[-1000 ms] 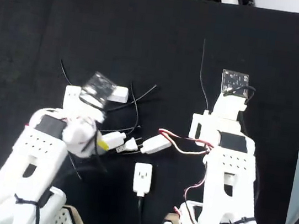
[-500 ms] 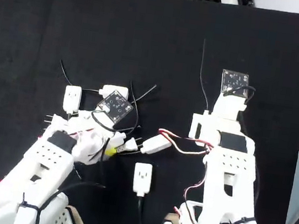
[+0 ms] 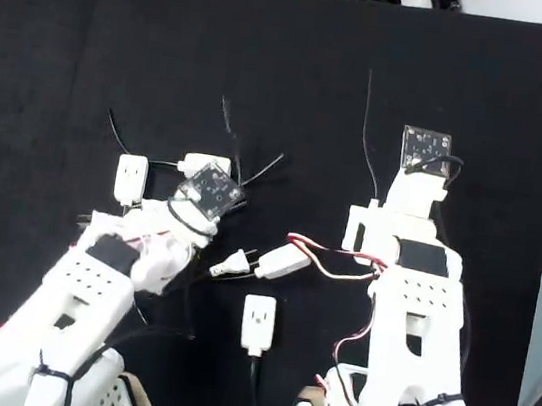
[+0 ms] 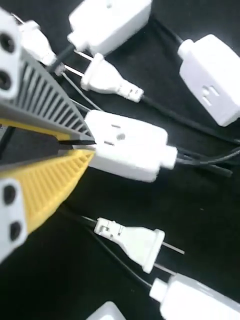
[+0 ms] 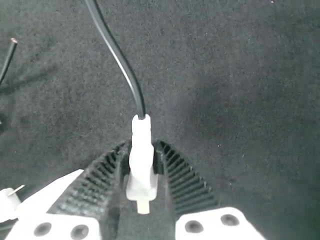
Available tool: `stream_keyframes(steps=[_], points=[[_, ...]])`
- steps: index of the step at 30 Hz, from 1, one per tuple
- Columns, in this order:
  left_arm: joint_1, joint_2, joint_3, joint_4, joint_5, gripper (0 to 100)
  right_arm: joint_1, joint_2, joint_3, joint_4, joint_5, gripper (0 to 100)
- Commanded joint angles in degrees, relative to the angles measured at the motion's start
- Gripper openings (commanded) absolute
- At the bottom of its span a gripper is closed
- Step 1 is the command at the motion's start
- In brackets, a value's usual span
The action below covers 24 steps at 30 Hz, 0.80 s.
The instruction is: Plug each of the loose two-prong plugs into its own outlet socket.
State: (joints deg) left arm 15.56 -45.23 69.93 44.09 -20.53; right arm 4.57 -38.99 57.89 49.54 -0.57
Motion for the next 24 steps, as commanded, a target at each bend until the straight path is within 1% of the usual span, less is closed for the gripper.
stream_keyframes(steps=[1, 4, 7, 8, 10, 13, 14, 17, 19, 21, 24], points=[[-0.04, -0.62, -12.35, 12.13, 0.35, 3, 0.53, -1.1, -0.31, -0.88, -0.44, 1.3], [-0.04, -0.62, -16.4, 16.18, 3.25, 3, 0.53, -1.1, -0.31, -0.88, -0.44, 1.3], [-0.57, -0.53, -17.27, 17.14, 3.87, 3, 0.53, -1.1, -0.31, -0.88, -0.44, 1.3], [-0.66, 0.0, -17.27, 17.05, 3.69, 5, 0.53, -1.1, -0.31, -0.88, -0.44, 1.3], [-0.75, 0.09, -15.96, 16.26, 3.87, 11, 0.53, -1.1, -0.31, -0.88, -0.44, 1.3], [-0.92, 0.09, -11.65, 10.73, 4.22, 22, 0.53, -1.1, -0.31, -0.88, -0.44, 1.3], [-1.8, 0.09, -9.8, 8.09, 5.27, 24, 0.53, -1.1, -0.31, -0.88, -0.44, 1.3], [-5.14, 0.18, -4.79, -1.32, 6.42, 24, 0.53, -1.1, -0.31, -0.88, -0.44, 1.3], [-7.43, 0.18, -2.59, -5.36, 6.42, 24, 0.44, -1.27, 0.22, -0.97, -0.44, 1.3], [-9.01, 0.35, -1.71, -7.3, 6.42, 24, 0.44, -1.36, 0.31, -0.97, -0.44, 1.3], [-11.12, 1.14, -3.03, -6.95, 6.59, 24, 0.44, -1.36, 0.4, -0.97, -0.44, 1.3]])
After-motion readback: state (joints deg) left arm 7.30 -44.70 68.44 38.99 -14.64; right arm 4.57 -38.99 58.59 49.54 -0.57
